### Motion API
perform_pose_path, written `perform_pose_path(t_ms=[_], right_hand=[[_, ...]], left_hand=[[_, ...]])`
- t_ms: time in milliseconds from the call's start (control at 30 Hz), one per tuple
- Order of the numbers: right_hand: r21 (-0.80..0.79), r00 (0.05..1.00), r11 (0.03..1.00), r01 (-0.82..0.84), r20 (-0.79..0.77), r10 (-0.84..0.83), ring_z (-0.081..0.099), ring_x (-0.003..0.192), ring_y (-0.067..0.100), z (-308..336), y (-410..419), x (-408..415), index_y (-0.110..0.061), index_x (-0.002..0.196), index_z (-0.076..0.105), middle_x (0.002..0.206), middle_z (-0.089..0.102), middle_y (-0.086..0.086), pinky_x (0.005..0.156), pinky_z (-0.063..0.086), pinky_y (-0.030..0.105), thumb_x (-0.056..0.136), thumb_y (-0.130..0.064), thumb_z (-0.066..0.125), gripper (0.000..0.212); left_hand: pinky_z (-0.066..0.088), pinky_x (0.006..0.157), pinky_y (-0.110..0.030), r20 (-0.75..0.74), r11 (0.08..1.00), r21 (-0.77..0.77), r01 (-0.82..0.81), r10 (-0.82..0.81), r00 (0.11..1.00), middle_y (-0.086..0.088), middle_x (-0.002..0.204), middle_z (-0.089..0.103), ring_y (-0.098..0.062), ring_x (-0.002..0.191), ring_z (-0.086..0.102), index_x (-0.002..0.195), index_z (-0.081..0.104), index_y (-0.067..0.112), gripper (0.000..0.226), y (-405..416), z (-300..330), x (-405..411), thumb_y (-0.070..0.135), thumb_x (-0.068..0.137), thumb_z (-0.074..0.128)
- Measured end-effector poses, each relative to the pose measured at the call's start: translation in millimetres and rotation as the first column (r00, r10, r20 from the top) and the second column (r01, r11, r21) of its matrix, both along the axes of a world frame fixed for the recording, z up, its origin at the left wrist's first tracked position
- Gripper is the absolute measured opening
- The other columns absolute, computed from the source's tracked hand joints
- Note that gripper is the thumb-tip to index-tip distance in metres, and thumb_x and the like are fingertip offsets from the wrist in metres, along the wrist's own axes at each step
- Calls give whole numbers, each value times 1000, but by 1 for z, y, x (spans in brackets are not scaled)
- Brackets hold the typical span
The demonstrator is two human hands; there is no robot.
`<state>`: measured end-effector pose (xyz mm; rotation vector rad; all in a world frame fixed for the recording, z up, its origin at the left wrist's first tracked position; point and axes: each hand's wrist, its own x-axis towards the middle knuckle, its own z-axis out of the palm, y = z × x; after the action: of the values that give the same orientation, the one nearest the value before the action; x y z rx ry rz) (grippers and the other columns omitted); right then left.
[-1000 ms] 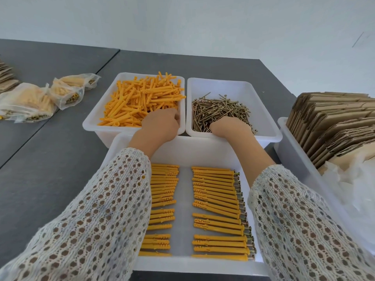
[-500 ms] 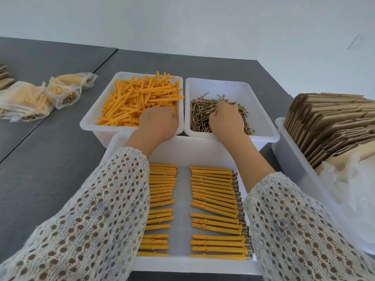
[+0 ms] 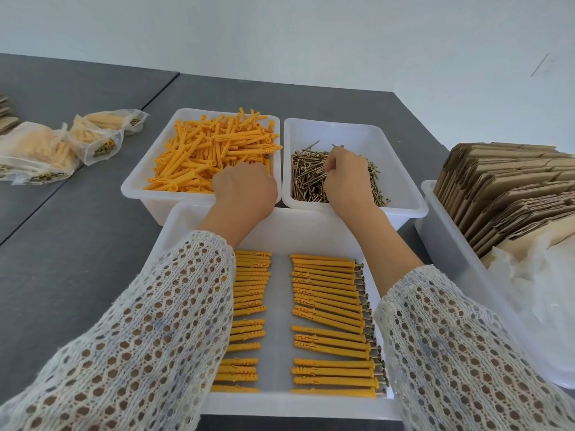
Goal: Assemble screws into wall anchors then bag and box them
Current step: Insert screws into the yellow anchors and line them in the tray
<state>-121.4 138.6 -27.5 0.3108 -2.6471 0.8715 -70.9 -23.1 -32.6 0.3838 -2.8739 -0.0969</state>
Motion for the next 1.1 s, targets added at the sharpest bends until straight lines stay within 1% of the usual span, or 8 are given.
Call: perform_pose_path(t_ms=[133,267,367,433,600,767,933,1100], right_hand=[[-43,1000,999,18,20,-17,59,83,29,0,1,-1,-1,96,61,92,61,13,76,54,41,83,15,37,32],[-62,999,998,29,22,-27,55,74,24,-1,1,-2,-1,94,62,84,58,10,69,51,37,82,15,37,32],[-82,1000,996,29,14,-28,53,73,22,-2,2,-3,-1,94,63,84,58,9,70,51,38,81,15,36,33],[-100,1000,995,18,0,-18,52,71,21,-2,2,-4,-1,93,62,82,58,8,67,50,36,81,15,36,34],[-113,999,994,0,-34,-4,52,71,19,-3,2,-5,-3,93,62,80,57,4,66,48,33,83,16,37,33],[-122,1000,992,-13,-30,9,51,70,18,-4,2,-6,-3,93,62,78,55,3,66,48,32,83,16,37,32],[-121,999,992,-31,-33,27,45,62,13,-3,3,-6,-2,90,61,70,49,-2,57,40,22,82,17,38,32],[-134,999,991,-27,-25,24,43,60,11,-3,2,-5,-1,91,62,71,50,-2,66,46,28,81,17,37,33]], left_hand=[[50,71,-37,-62,972,229,41,-28,998,-8,96,61,-30,86,61,93,62,9,28,-5,-1,2,21,100,37],[51,64,-40,-194,934,331,137,-75,978,-11,87,64,-29,80,61,84,63,5,28,-8,-3,4,15,97,40],[53,64,-43,-280,911,347,224,-127,951,-9,87,64,-25,76,59,85,65,5,25,-9,-6,3,17,96,46],[44,63,-36,-319,898,358,257,-141,937,-3,97,57,-20,76,54,93,66,10,20,-10,-8,1,19,97,50],[37,83,-27,-376,860,371,351,-207,903,-8,115,55,-17,99,49,120,65,13,26,-10,-10,1,14,100,49],[43,102,-36,-365,839,402,367,-220,905,-11,129,57,-25,118,53,130,61,12,34,-10,-6,4,9,98,54],[40,100,-29,-398,846,391,363,-200,895,-14,131,58,-26,122,54,129,61,6,40,-6,-2,5,-6,93,48],[42,89,-27,-423,850,391,354,-176,889,-13,121,62,-24,113,57,121,62,5,39,-7,-3,4,-11,89,46]])
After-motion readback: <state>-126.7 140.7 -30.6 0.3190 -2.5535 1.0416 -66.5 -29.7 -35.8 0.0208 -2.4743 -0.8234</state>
